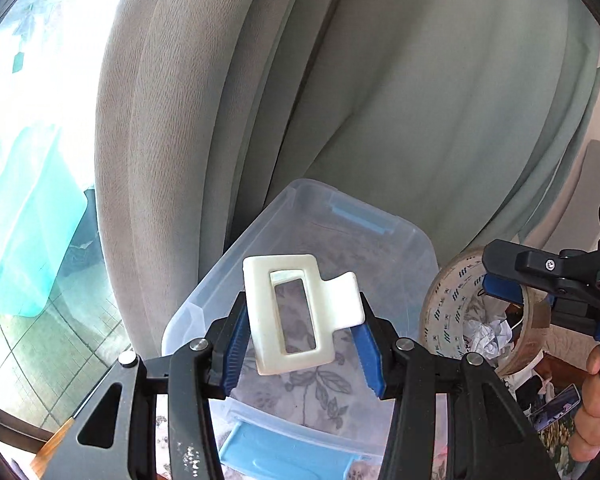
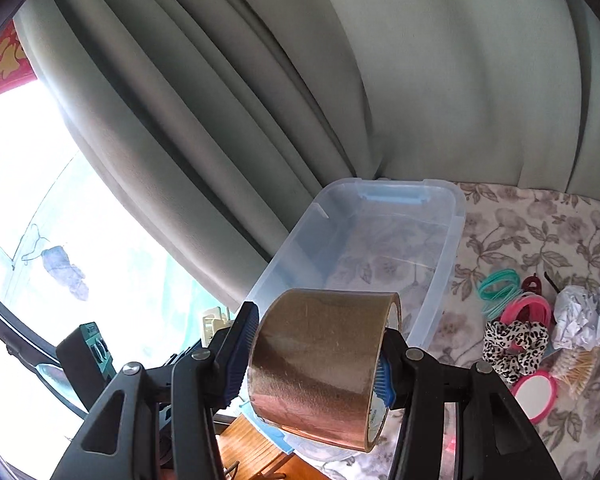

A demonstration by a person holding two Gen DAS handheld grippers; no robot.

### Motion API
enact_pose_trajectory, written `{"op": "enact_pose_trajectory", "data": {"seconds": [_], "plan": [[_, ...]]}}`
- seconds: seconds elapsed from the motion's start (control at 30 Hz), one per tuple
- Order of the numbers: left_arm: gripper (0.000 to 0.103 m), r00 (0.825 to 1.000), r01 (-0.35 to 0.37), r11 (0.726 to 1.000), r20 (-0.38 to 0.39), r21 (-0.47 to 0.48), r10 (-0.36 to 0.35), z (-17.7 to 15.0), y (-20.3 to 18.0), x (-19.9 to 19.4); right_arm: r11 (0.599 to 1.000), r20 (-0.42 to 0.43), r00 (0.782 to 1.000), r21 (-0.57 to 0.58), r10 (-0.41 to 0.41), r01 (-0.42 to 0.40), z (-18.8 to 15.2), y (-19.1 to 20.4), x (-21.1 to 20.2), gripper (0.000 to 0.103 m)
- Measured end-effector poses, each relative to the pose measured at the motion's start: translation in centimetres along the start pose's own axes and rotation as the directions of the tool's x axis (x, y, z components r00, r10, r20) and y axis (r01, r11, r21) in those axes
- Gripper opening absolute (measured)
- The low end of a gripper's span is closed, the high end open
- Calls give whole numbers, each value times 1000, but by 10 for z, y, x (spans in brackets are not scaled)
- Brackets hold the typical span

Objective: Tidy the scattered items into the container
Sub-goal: 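Carry the claw clip and tape roll over the clear box with both tools, then open both tools to drop the tape roll and claw clip into the box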

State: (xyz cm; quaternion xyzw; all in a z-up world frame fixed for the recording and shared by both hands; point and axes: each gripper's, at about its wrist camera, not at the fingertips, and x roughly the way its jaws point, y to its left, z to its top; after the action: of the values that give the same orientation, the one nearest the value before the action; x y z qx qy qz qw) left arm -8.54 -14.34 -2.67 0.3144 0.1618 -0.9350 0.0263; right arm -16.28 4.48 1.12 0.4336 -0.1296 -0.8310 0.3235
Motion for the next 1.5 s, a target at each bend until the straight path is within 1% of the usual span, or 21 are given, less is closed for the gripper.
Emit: {"op": "enact_pose_trajectory", "data": {"seconds": [0.1, 0.23, 0.37, 0.43, 0.53, 0.67, 0.8, 0.93, 1.13, 1.27, 1.47, 1.5], "plan": [[50, 1000, 8, 1000, -18, -2, -8, -2, 3, 9, 1000, -22, 1000, 15, 4, -4, 0, -6, 15, 53], [50, 999, 13, 1000, -49, -11, -13, -7, 8, 20, 1000, -32, 999, -8, 9, -10, 2, -4, 27, 49], [50, 997, 13, 1000, -71, -21, -14, -10, 13, 27, 1000, -51, 998, -12, 20, -21, 4, -3, 41, 49], [50, 997, 11, 1000, -77, -21, -12, -12, 14, 28, 1000, -54, 998, -14, 25, -26, 6, -2, 46, 49], [50, 997, 5, 1000, -76, -18, -7, -13, 16, 27, 999, -36, 999, -37, 36, -37, 13, 2, 48, 49], [50, 997, 1, 1000, -77, -11, -2, -14, 17, 26, 997, -24, 1000, -71, 10, -12, 18, 5, 50, 49], [50, 997, -3, 1000, -79, -3, 3, -15, 18, 24, 999, -38, 999, -52, 7, -9, 15, -1, 53, 49], [51, 997, 6, 1000, -82, -3, -7, -18, 18, 20, 999, -41, 999, -37, 3, -4, 13, -6, 52, 49], [51, 996, 5, 1000, -91, 9, -4, -19, 4, 18, 1000, -34, 999, -31, 2, -3, 10, -8, 45, 49], [51, 995, 4, 1000, -96, 18, -3, -19, -5, 16, 1000, -34, 999, -14, -1, 1, 3, -12, 34, 49], [51, 994, 3, 1000, -105, 31, 0, -19, -19, 14, 1000, -5, 1000, 11, -6, 6, -10, -16, 10, 49], [52, 994, 3, 999, -106, 33, 1, -19, -22, 13, 1000, 2, 1000, 16, -6, 6, -12, -18, 5, 49]]}}
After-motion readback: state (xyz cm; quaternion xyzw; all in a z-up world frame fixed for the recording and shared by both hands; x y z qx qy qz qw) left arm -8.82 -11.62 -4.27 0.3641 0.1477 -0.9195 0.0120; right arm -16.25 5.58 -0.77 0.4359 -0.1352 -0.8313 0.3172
